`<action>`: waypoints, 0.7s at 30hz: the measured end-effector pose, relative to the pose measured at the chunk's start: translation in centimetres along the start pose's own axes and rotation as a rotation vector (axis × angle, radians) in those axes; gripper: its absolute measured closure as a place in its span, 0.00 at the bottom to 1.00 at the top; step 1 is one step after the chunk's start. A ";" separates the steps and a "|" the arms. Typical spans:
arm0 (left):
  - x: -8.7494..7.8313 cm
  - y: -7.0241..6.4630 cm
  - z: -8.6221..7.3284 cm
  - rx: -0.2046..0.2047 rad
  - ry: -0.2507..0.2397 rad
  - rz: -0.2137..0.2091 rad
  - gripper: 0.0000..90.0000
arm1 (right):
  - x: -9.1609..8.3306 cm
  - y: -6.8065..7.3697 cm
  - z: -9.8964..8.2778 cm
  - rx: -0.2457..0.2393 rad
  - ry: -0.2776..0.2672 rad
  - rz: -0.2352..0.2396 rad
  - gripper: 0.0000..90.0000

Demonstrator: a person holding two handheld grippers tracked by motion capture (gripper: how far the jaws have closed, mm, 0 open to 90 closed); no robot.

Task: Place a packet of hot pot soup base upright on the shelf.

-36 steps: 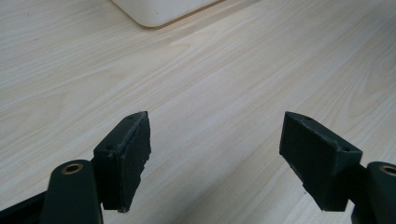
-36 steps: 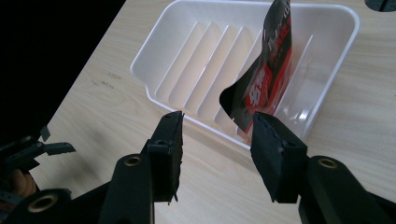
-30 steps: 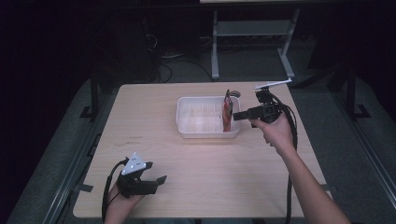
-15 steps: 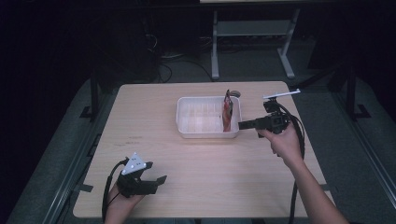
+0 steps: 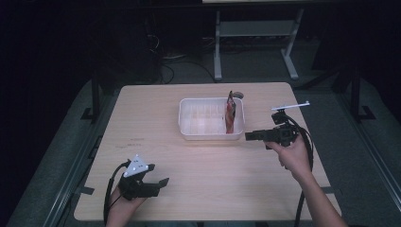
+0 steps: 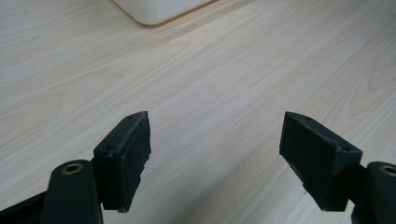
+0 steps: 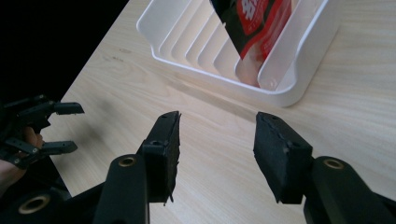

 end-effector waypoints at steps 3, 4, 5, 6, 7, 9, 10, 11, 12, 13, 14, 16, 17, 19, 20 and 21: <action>0.0 0.0 0.0 0.000 0.000 0.001 0.27 | 0.0 0.1 -0.6 0.003 -0.003 0.006 0.55; 0.0 0.0 0.0 0.000 -0.001 0.000 0.27 | 0.1 0.1 -0.8 0.006 -0.002 0.007 0.55; 0.0 0.0 0.0 0.000 -0.001 0.000 0.27 | 0.1 0.1 -1.1 0.007 -0.001 0.009 0.55; 0.0 0.0 0.0 0.000 -0.001 0.000 0.27 | 0.0 0.1 -1.3 0.007 -0.001 0.012 0.55; 0.0 0.0 0.0 0.001 0.000 0.000 0.27 | 0.0 0.1 -1.5 0.007 -0.006 0.014 0.55; 0.1 0.0 0.0 0.000 0.001 0.000 0.27 | -0.2 0.0 -1.8 0.013 -0.010 0.016 0.55; 0.1 0.0 0.0 0.000 0.002 0.001 0.27 | -0.3 0.0 -2.0 0.016 -0.013 0.017 0.55; 0.1 0.0 0.0 0.000 0.002 0.001 0.27 | -0.4 -0.1 -2.1 0.019 -0.017 0.018 0.55; 0.0 0.0 0.0 0.000 -0.001 0.001 0.27 | -0.4 -0.1 -2.3 0.022 -0.018 0.020 0.55; 0.0 0.0 0.0 0.000 -0.001 0.001 0.27 | -0.4 -0.1 -2.3 0.022 -0.018 0.020 0.55; 0.0 0.0 0.0 0.001 -0.001 0.001 0.27 | -0.6 -0.2 -2.7 0.022 -0.018 0.018 0.54; 0.1 0.0 0.0 0.002 0.002 0.002 0.27 | -0.8 -0.2 -3.1 0.023 -0.020 0.019 0.54; 0.1 0.0 0.0 0.002 0.002 0.002 0.27 | -0.8 -0.2 -3.1 0.023 -0.020 0.019 0.54; 0.1 0.0 0.0 0.002 0.001 0.001 0.27 | -1.0 -0.3 -3.6 0.026 -0.023 0.015 0.54; 0.1 0.0 0.0 0.002 0.001 0.001 0.27 | -1.0 -0.3 -3.6 0.026 -0.023 0.015 0.54; 0.1 0.0 0.0 0.002 0.000 0.002 0.27 | -1.1 -0.4 -4.1 0.029 -0.021 0.012 0.54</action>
Point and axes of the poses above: each handheld gripper's, and its own axes: x roughly forward along the jaws, z roughly out of its top, y roughly to its left, the point moved 9 cm from there along x, roughly forward along the jaws, and after that the axes turned 15 degrees about -x, right-handed, at the moved point
